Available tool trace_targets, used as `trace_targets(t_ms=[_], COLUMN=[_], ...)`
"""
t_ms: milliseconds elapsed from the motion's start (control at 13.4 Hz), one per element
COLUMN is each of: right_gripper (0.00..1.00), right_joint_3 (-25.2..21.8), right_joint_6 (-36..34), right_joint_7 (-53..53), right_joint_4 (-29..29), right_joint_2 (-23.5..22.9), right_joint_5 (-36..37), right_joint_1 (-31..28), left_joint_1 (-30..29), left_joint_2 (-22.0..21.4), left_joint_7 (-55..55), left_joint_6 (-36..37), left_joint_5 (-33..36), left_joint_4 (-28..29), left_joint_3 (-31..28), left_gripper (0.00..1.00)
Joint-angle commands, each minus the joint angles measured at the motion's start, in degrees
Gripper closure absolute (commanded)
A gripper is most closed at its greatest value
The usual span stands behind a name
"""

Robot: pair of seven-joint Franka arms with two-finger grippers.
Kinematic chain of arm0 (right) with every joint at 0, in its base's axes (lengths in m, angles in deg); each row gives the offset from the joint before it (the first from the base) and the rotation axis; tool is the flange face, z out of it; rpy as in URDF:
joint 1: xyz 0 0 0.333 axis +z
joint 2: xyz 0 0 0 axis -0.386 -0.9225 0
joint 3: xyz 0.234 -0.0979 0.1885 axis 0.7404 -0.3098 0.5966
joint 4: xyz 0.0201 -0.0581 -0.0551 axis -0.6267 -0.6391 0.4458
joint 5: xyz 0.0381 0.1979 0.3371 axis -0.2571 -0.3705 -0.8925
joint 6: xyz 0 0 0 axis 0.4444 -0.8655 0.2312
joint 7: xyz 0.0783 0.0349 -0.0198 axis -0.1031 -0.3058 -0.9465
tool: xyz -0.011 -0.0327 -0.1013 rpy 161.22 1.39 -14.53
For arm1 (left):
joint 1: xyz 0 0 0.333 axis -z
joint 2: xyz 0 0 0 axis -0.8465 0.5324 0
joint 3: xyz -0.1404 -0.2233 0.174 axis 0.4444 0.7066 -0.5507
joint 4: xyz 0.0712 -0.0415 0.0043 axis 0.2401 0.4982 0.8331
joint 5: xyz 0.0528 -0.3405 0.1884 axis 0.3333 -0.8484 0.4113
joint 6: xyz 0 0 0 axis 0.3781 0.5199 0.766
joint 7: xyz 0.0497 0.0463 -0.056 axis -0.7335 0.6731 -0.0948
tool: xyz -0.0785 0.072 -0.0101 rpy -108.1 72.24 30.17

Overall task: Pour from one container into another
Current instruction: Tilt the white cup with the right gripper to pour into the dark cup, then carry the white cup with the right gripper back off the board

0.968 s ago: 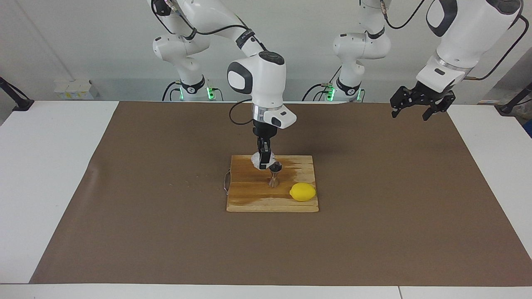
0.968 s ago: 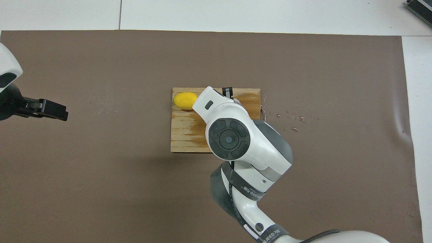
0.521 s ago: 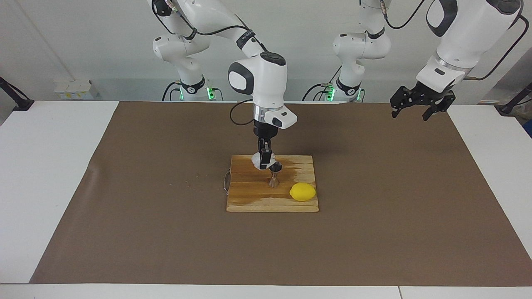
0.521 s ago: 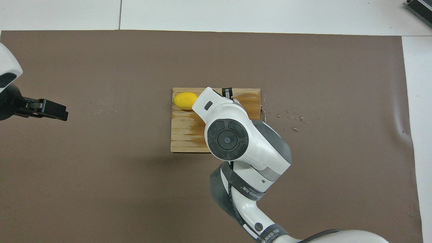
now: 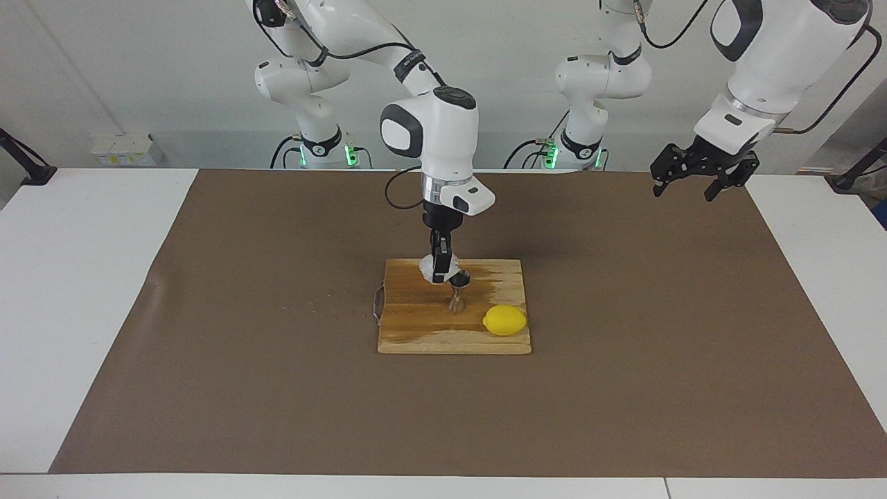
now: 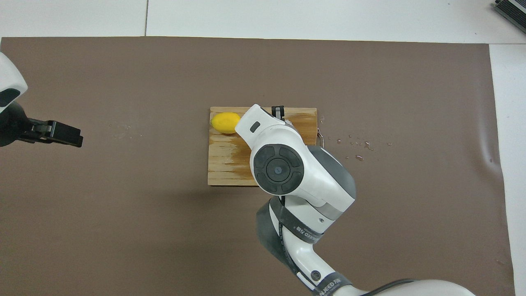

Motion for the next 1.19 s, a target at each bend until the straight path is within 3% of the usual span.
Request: trace_targets(t_ms=[0,521,819,1117], right_gripper=[1.00,1.00,1.00,1.00], right_joint_3=[0.6,0.5,0.5,0.4], right_joint_6=[1.0,7.9,7.5,3.9], right_joint_7=[0.5,-13.2,-36.0,-53.3], right_joint_4=[0.2,-0.3,-3.2,-10.6], right_joint_2=[1.0,1.3,1.7,4.0], right_joint_5=[-2.4,-28.4,-52.3,-67.2], right_joint_1=[-1.9,-7.5,-16.8,-24.7], left_joint_1=[0.1,0.1,0.1,0.1], left_joint_2=[-1.7,-1.6,-1.6,-1.6], left_joint_7=[-0.1,-0.1,-0.1,-0.1], left_joint_6=[-0.1,-0.1,-0.1,-0.1], left_joint_5=[1.0,1.0,1.0,1.0], left_joint_4=[1.8,1.8,1.8,1.8], left_joint_3=[-0.1,0.0,-0.1,-0.1], left_gripper=[0.00,0.00,0.00,0.00])
